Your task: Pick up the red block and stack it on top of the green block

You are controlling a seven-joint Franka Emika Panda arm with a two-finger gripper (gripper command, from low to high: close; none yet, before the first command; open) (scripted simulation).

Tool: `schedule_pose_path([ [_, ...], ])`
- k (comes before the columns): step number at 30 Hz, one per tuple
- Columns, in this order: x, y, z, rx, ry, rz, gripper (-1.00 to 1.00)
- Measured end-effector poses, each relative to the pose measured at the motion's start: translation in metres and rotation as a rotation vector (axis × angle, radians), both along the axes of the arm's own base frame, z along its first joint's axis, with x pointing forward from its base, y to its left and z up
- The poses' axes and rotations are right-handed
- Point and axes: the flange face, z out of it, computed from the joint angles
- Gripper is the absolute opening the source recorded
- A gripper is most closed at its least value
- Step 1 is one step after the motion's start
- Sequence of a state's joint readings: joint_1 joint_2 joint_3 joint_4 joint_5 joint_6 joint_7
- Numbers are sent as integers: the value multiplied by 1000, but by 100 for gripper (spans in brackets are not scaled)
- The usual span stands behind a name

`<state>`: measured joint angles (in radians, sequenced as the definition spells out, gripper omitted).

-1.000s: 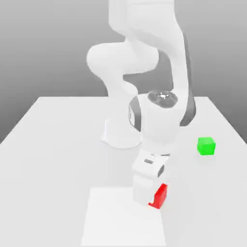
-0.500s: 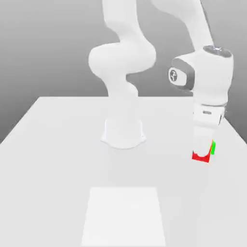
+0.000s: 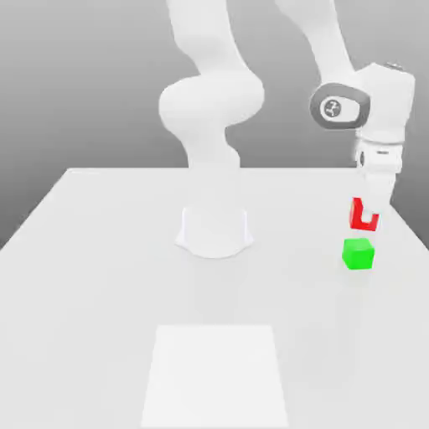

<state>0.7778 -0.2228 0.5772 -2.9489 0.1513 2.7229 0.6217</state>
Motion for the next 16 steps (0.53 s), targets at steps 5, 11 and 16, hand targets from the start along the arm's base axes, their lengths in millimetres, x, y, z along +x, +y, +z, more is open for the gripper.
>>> schedule_pose_path([
  [5,3,-3,-14,-22,-14,-1,-100],
  [11,4,-5,-29,-38,-15,-1,-100],
  [16,3,-6,-39,-41,-6,0,-100],
])
